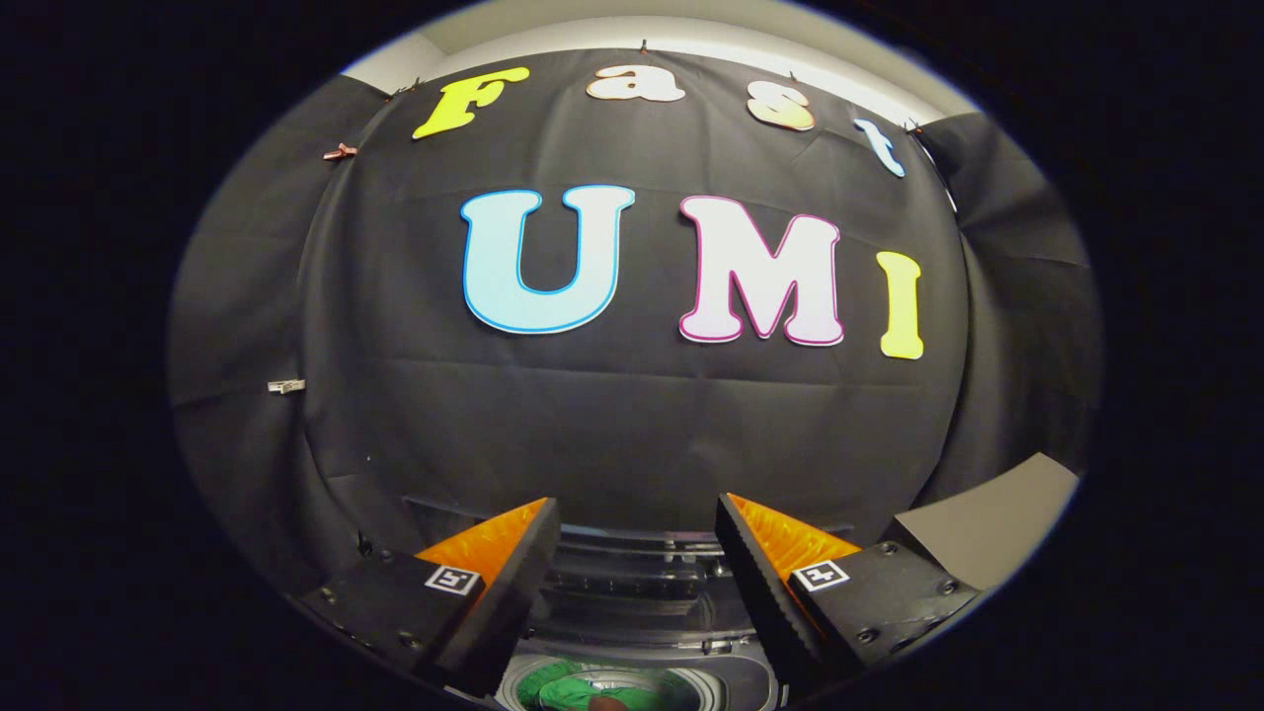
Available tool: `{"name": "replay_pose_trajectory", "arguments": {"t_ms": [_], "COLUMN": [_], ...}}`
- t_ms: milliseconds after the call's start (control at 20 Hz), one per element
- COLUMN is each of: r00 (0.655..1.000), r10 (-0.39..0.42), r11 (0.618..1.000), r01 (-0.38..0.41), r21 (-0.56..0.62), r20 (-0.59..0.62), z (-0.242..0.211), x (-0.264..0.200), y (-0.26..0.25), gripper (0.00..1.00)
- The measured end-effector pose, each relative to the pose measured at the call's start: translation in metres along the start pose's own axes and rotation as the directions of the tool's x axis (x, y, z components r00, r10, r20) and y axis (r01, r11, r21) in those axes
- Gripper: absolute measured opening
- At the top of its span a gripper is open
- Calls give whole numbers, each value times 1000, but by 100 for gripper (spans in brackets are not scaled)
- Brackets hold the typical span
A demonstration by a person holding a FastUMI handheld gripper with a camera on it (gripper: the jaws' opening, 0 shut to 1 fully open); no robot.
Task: Put the clothes into the washing machine and then close the washing machine lid.
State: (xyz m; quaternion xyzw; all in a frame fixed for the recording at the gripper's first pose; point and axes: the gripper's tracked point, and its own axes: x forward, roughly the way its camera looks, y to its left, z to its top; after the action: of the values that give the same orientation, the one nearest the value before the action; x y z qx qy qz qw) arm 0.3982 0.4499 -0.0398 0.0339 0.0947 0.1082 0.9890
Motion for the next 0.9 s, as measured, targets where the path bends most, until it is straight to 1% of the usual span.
{"name": "replay_pose_trajectory", "arguments": {"t_ms": [350, 500, 600, 700, 750, 800, 900], "r00": [998, 996, 990, 990, 986, 988, 986], "r10": [7, 17, 20, 50, 63, 70, 79], "r11": [1000, 1000, 1000, 997, 995, 992, 994], "r01": [-8, -16, -19, -43, -49, -55, -66], "r21": [-12, 12, 8, 57, 92, 111, 89], "r20": [-65, -90, -138, -133, -155, -139, -147], "z": [-18, -29, -43, -43, -48, -44, -47], "x": [54, 72, 78, 82, 81, 81, 73], "y": [8, 9, 6, 9, 9, 9, 11], "gripper": [98, 98, 98, 99, 97, 97, 98]}}
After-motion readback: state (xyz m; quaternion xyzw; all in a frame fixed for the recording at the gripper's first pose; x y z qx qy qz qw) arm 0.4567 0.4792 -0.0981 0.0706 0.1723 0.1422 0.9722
